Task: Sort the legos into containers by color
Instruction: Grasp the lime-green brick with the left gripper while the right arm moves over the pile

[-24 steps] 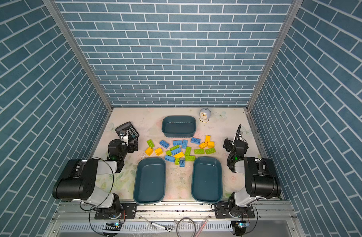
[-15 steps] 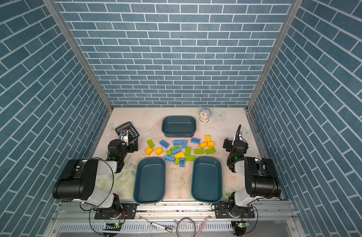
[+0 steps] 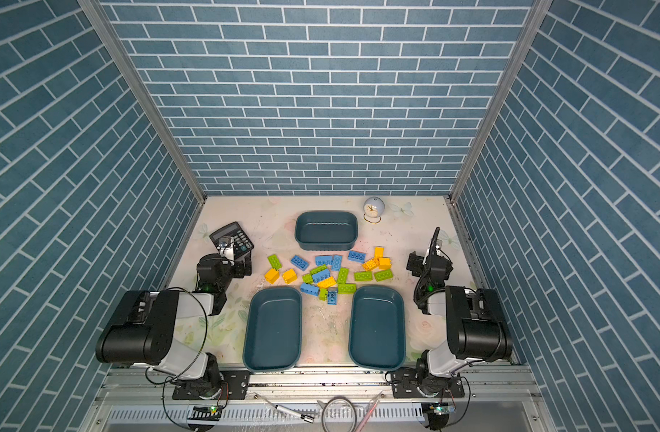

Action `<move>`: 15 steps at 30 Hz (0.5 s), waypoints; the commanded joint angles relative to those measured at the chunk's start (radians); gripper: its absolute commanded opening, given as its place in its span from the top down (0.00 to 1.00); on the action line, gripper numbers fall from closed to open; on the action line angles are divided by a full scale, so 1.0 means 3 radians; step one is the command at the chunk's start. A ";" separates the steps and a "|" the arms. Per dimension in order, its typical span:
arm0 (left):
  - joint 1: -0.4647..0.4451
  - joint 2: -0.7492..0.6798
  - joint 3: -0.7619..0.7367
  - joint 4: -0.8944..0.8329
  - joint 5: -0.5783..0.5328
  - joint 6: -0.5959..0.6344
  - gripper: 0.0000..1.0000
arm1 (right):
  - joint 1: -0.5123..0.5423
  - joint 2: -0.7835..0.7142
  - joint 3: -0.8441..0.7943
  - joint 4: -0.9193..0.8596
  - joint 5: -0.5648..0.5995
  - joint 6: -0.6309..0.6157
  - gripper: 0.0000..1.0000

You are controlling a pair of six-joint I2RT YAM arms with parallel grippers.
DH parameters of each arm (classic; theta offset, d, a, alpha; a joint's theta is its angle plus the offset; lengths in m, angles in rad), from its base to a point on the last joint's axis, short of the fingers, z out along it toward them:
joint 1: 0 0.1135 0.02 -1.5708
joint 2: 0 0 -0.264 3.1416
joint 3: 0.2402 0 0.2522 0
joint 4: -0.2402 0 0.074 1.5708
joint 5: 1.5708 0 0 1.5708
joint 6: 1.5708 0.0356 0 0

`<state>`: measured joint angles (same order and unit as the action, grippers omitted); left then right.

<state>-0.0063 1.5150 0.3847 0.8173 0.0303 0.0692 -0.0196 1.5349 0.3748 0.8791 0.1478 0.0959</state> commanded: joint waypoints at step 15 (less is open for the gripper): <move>-0.0623 -0.1384 0.1072 -0.2776 -0.0324 -0.0390 0.00 | 0.0010 -0.1317 0.0508 -0.1665 -0.1535 -0.0057 0.01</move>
<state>-0.1501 1.1107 0.6769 0.2161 -0.0116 0.0170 -0.0193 1.1629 0.4835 0.5224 -0.1387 0.0605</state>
